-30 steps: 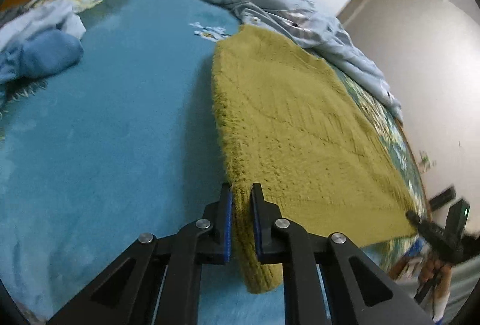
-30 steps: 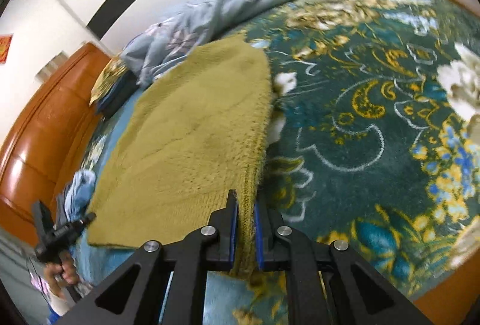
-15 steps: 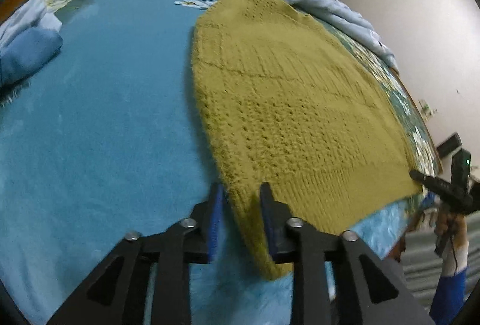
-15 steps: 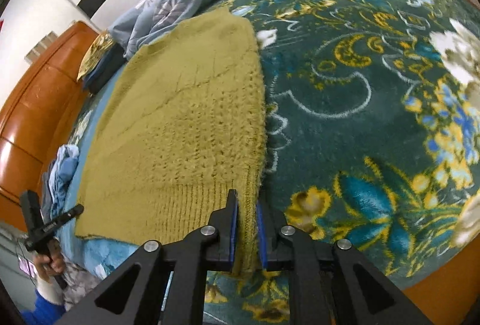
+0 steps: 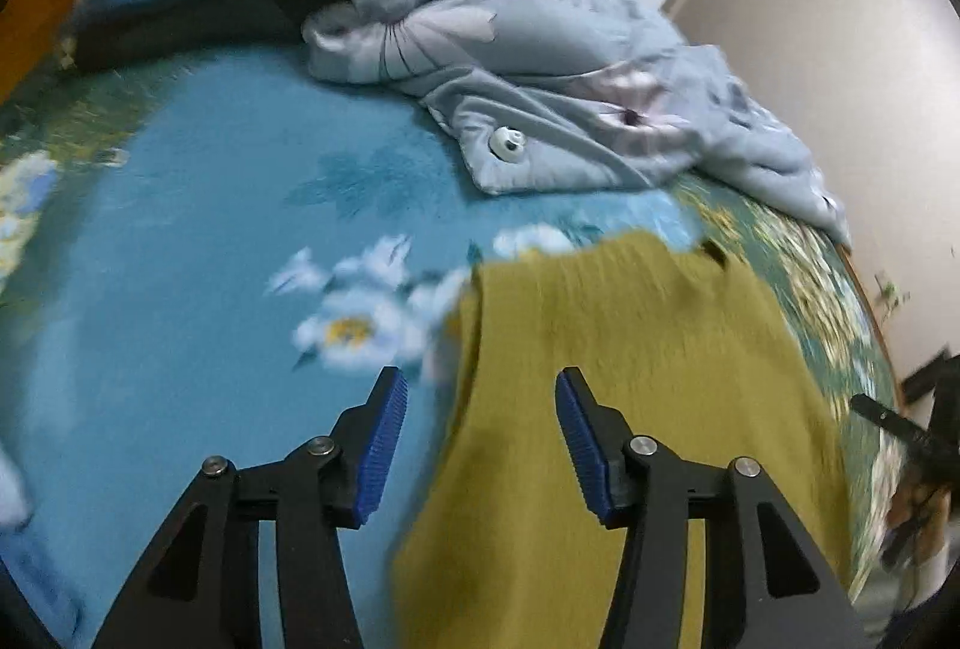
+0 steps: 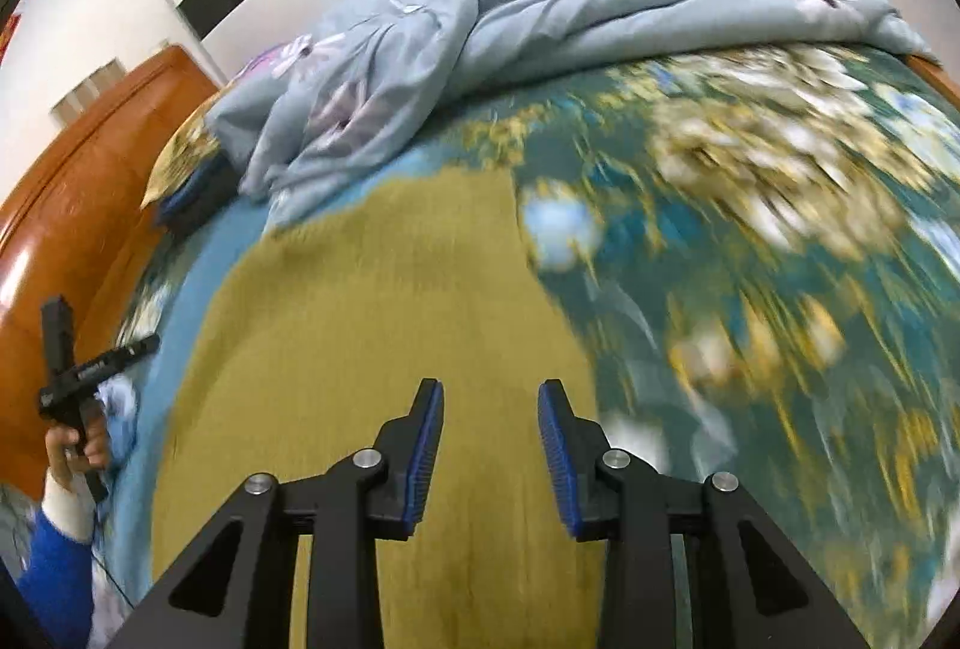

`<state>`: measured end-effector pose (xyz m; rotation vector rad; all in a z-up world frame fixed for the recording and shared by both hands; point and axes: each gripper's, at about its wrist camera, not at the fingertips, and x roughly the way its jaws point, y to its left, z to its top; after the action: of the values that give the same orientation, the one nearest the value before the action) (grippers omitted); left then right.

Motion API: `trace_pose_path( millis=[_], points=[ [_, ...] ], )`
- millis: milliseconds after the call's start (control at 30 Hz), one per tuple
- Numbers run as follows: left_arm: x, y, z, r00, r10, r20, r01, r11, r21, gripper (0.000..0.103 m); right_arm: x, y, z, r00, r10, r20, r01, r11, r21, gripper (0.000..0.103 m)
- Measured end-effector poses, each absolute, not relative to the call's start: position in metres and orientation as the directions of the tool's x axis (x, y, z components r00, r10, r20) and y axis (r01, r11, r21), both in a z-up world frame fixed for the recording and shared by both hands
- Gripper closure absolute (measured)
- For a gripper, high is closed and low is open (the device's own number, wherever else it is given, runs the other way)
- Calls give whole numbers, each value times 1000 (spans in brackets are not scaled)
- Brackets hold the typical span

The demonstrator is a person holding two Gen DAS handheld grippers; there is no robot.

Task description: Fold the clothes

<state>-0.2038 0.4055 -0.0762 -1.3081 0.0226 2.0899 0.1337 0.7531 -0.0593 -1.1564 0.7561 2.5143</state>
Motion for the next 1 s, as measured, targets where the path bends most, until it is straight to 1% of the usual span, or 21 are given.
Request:
trace_pose_path(
  millis=[67,167,367,400,433,467,500,533,567,633,700,767,800,833,867,900,933,1000],
  points=[
    [-216,423,-90,-279,505,-816,-525,-792,-311,50,94,768,-67,-638,33,-769,-459,-818,346,67],
    [-224,435,-109,-232,510,-828,-529,-780,-333,50,47,792,-81,-630,43,-775,-487,-800,351,67],
    [-232,450,-125,-148,589,-795,-527,-727,-441,50,0,815,-109,-623,31,-782,-521,-762,385,67],
    [-232,451,-125,-150,600,-786,-520,-724,-453,52,-7,816,-112,-616,34,-787,-526,-761,378,67],
    [-232,450,-124,-154,611,-776,-512,-722,-466,64,-11,816,-115,-611,40,-791,-532,-760,373,67],
    [-231,451,-124,-166,616,-770,-512,-721,-466,71,-14,817,-118,-616,38,-787,-533,-755,381,67],
    [-230,452,-122,-180,617,-766,-516,-722,-460,77,-17,817,-120,-626,33,-779,-532,-749,395,65],
    [-230,451,-118,-196,628,-753,-518,-718,-465,84,-19,817,-120,-632,33,-774,-534,-743,404,68],
    [-229,449,-112,-213,645,-734,-518,-712,-474,87,-20,817,-120,-637,35,-770,-537,-737,411,69],
    [-228,446,-101,-247,676,-694,-520,-697,-493,98,-23,816,-114,-652,31,-757,-526,-738,423,89],
    [-223,434,-81,-289,736,-612,-537,-654,-532,99,-18,815,-98,-701,42,-712,-492,-752,439,90],
    [-213,423,-63,-323,779,-537,-583,-611,-535,99,-8,813,-80,-756,55,-652,-447,-771,454,91],
    [-208,421,-61,-337,775,-534,-606,-613,-507,99,-1,811,-70,-786,63,-615,-420,-784,456,91],
    [-204,420,-62,-351,760,-547,-626,-625,-466,99,6,809,-64,-806,73,-588,-402,-796,453,91],
    [-203,423,-68,-357,728,-585,-629,-651,-426,99,12,807,-64,-803,95,-589,-410,-805,429,91],
    [-205,428,-78,-359,685,-633,-623,-681,-384,99,13,807,-70,-776,105,-622,-431,-809,400,91],
    [-209,431,-88,-354,651,-671,-602,-708,-369,99,10,808,-79,-743,105,-661,-453,-806,381,91],
    [-219,434,-109,-333,605,-723,-549,-748,-373,98,6,810,-96,-687,108,-719,-494,-795,352,94]
  ],
)
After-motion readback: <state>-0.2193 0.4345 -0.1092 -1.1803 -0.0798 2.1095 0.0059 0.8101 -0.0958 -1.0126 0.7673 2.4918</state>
